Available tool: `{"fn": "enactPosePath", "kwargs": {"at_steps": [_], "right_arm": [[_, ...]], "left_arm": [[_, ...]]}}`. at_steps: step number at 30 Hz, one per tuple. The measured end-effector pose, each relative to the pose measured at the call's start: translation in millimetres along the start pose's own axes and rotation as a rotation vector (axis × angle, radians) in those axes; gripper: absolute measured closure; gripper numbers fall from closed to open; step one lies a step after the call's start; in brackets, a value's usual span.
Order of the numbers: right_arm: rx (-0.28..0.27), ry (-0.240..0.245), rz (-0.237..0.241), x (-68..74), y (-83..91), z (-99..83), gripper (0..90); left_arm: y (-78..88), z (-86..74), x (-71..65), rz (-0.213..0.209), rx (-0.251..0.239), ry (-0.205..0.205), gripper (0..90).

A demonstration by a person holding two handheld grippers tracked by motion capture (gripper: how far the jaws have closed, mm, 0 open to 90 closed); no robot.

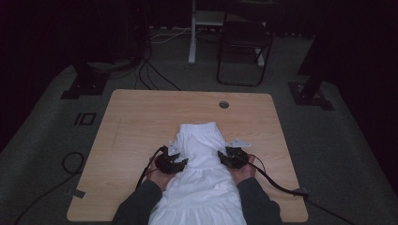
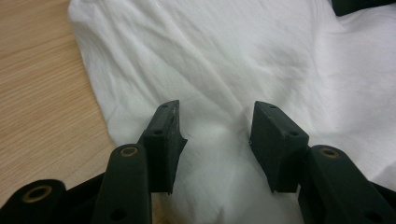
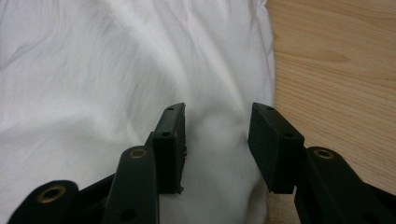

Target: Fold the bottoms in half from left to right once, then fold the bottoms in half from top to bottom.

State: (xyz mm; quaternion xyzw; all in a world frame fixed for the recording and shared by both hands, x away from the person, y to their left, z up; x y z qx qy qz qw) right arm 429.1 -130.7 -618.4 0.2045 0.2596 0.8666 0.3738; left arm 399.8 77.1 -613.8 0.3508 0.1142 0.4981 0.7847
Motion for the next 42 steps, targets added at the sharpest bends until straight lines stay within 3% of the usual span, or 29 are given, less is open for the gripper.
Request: {"fn": "enactPosePath", "kwargs": {"at_steps": [2, 4, 7, 9, 12, 16, 18, 19, 24, 27, 30, 33, 39, 42], "right_arm": [[0.000, 0.000, -0.001, 0.0, 0.0, 0.0, 55.7], [0.000, 0.000, -0.001, 0.0, 0.0, -0.1, 55.7], [-0.003, 0.000, -0.003, 0.1, -0.1, 0.0, 55.6], [-0.003, 0.001, -0.002, 0.1, -0.1, 0.0, 55.7], [-0.003, -0.002, -0.002, 0.1, -0.1, -0.1, 55.7], [0.015, -0.013, 0.019, -0.3, 0.1, 1.2, 52.1], [0.040, -0.049, 0.073, 0.3, 0.1, 4.1, 46.9], [0.046, -0.055, 0.101, 0.1, 1.0, 7.2, 45.9], [-0.014, -0.007, 0.079, -7.2, 8.1, 34.8, 36.4], [0.006, 0.004, 0.080, -15.8, -2.8, 50.9, 29.4], [0.023, -0.003, 0.095, -20.4, -14.0, 56.6, 29.1], [0.090, 0.049, 0.073, -28.3, -36.9, 57.5, 28.6], [0.084, -0.006, 0.095, -41.1, -53.4, 56.4, 30.3], [0.075, -0.011, 0.094, -42.3, -54.4, 57.7, 32.4]], "left_arm": [[1.1, 3.3, 3.1, -0.014, 0.033, -0.003, 50.5], [1.9, 6.0, 4.8, -0.014, 0.029, -0.001, 48.1], [4.7, 31.8, 17.6, -0.005, -0.039, 0.023, 43.3], [-3.1, 42.2, 24.3, 0.023, -0.037, 0.026, 40.5], [-23.2, 47.5, 29.5, 0.053, 0.007, 0.046, 39.1], [-34.6, 45.0, 27.2, 0.061, 0.038, 0.055, 39.2], [-40.8, 38.8, 24.8, 0.075, 0.060, 0.026, 39.3], [-41.3, 38.0, 25.2, 0.072, 0.057, 0.036, 39.2], [-39.4, 35.6, 30.4, 0.066, 0.045, 0.066, 38.2], [-40.3, 34.6, 33.4, 0.086, 0.055, 0.069, 36.5], [-41.6, 34.7, 34.5, 0.090, 0.063, 0.076, 36.0], [-44.6, 36.3, 34.9, 0.088, 0.070, 0.066, 34.6], [-44.7, 35.9, 35.6, 0.077, 0.063, 0.058, 34.4], [-44.9, 35.9, 35.6, 0.077, 0.059, 0.061, 34.4]]}}
Point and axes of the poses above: each handheld gripper's, and its own axes: y roughly backward along the jaws, z roughly out of its top, x roughly to its left, the point moved 8 cm from there along -y, roughly forward along the jaws, and after that the axes turned 14 degrees about z, right-handed, at the moved point
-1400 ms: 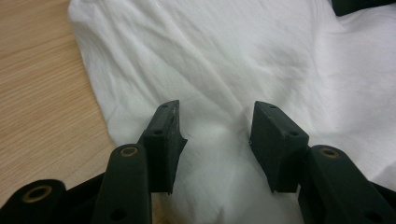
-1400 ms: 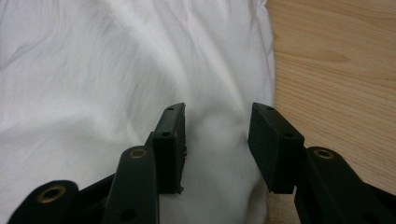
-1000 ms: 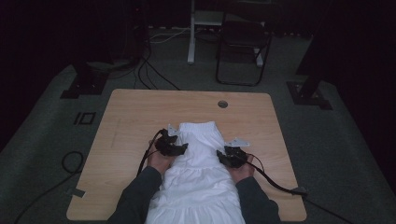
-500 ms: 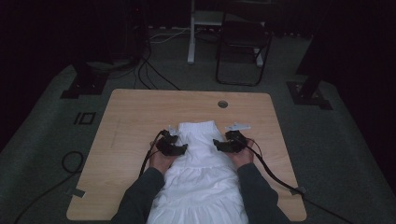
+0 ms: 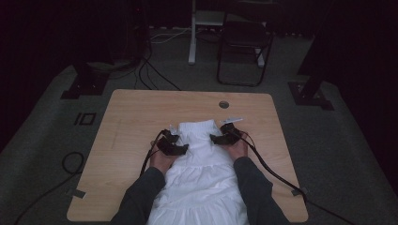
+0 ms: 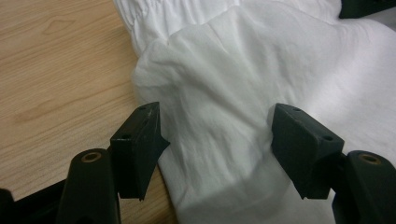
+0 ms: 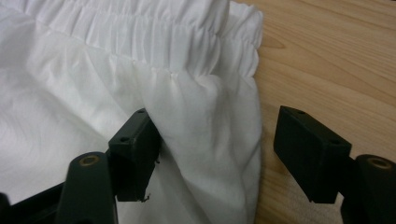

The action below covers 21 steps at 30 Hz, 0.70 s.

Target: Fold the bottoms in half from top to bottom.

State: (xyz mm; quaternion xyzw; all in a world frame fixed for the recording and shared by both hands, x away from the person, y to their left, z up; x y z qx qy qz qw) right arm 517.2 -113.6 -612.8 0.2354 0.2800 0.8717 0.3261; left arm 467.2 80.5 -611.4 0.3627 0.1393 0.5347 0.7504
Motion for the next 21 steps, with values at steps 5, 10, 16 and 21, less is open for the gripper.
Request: {"fn": "enactPosePath", "kwargs": {"at_steps": [5, 10, 16, 21], "right_arm": [[0.000, 0.024, -0.028, 0.1, 0.2, -0.1, 43.7], [-0.012, 0.018, -0.012, 3.1, -0.2, 0.7, 62.7], [-0.019, -0.041, 0.029, 4.6, -0.8, 1.3, 82.2], [-0.032, -0.053, 0.040, 5.2, 0.2, -0.4, 83.2]], "left_arm": [[-1.9, 1.5, 1.7, 0.005, 0.000, 0.006, 34.1], [-5.6, 4.9, 3.3, 0.011, -0.004, 0.019, 34.2], [-5.8, 8.7, 4.1, 0.007, 0.022, 0.024, 49.8], [-4.8, 9.6, 0.1, -0.008, 0.021, 0.016, 61.4]]}}
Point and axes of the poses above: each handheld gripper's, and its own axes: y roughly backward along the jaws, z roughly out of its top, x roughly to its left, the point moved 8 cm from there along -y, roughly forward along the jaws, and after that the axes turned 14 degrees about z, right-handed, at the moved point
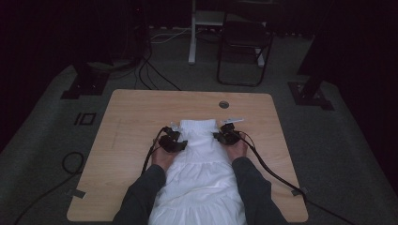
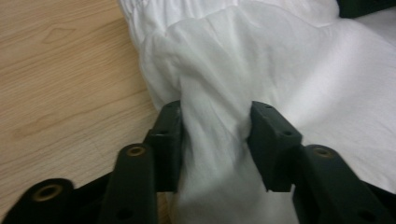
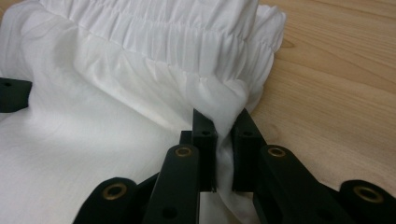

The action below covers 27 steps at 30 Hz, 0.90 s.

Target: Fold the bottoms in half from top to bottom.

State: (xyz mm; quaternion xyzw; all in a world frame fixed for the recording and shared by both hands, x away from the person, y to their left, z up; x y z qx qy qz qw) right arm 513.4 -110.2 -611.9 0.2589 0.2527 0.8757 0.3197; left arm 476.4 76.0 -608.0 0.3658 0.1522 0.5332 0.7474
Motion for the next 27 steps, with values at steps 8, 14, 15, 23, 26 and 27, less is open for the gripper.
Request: {"fn": "enactPosePath", "kwargs": {"at_steps": [8, 14, 15, 23, 26, 27], "right_arm": [[0.007, -0.025, 0.013, -0.2, 1.0, 0.5, 86.4], [-0.031, -0.040, 0.034, -4.2, 12.8, 15.0, 86.6], [-0.040, -0.043, 0.039, -4.8, 15.8, 18.7, 86.6], [-0.117, -0.033, 0.042, -5.7, 40.7, 59.2, 86.6], [-0.158, -0.030, 0.036, -5.3, 52.1, 77.4, 86.6], [-0.177, -0.029, 0.032, -5.0, 57.4, 85.7, 86.6]], "left_arm": [[0.2, 2.4, -1.0, -0.084, 0.029, 0.012, 83.7], [4.4, 21.9, 11.5, -0.088, 0.004, 0.018, 84.6], [5.7, 25.5, 13.3, -0.086, 0.000, 0.015, 84.7], [18.2, 73.6, 28.6, -0.025, -0.061, -0.009, 84.7], [27.6, 97.8, 35.2, -0.008, -0.099, 0.001, 84.7], [30.0, 103.3, 36.2, -0.006, -0.112, 0.003, 84.7]]}}
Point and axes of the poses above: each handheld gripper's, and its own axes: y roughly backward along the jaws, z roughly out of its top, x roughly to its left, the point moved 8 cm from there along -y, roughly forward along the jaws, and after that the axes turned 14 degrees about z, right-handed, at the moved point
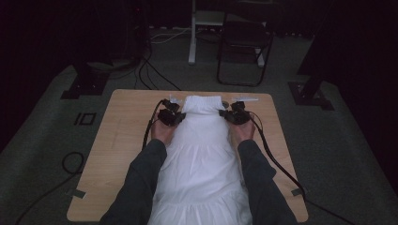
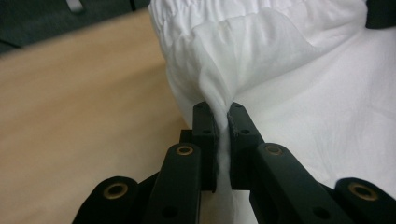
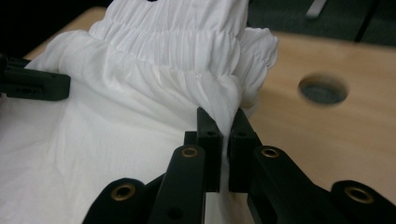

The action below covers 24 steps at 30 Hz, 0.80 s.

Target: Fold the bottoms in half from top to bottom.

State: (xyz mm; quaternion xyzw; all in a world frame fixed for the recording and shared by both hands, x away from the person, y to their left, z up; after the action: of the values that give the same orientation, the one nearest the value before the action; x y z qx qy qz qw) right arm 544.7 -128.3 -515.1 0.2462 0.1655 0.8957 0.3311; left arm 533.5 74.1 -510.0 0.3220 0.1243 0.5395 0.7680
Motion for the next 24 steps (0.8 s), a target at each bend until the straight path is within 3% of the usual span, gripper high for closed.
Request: {"fn": "enactPosePath", "kwargs": {"at_steps": [3, 6, 8, 14, 21, 23, 24], "right_arm": [[-0.026, 0.007, -0.007, 2.2, 6.6, 17.4, 86.6], [-0.028, 0.030, -0.011, 6.3, 10.8, 27.1, 86.6], [-0.016, 0.033, -0.003, 8.9, 11.8, 24.5, 86.5], [0.006, 0.061, 0.040, 26.0, 22.9, 2.1, 86.5], [0.031, 0.112, 0.085, 54.7, 44.8, -34.9, 86.4], [0.041, 0.118, 0.096, 59.4, 47.9, -44.1, 86.4], [0.060, 0.128, 0.110, 67.5, 53.4, -63.6, 86.4]], "left_arm": [[7.7, 19.0, 5.6, 0.015, -0.030, 0.001, 84.7], [12.6, 23.6, 7.1, 0.015, -0.042, 0.002, 84.7], [16.2, 19.9, 6.6, 0.006, -0.037, -0.011, 84.6], [40.3, -3.6, -3.5, -0.046, -0.057, -0.028, 84.5], [76.3, -43.1, -22.9, -0.130, -0.087, -0.009, 84.4], [76.3, -43.1, -22.9, -0.130, -0.087, -0.009, 84.4], [89.5, -68.2, -35.7, -0.172, -0.070, -0.016, 84.3]]}}
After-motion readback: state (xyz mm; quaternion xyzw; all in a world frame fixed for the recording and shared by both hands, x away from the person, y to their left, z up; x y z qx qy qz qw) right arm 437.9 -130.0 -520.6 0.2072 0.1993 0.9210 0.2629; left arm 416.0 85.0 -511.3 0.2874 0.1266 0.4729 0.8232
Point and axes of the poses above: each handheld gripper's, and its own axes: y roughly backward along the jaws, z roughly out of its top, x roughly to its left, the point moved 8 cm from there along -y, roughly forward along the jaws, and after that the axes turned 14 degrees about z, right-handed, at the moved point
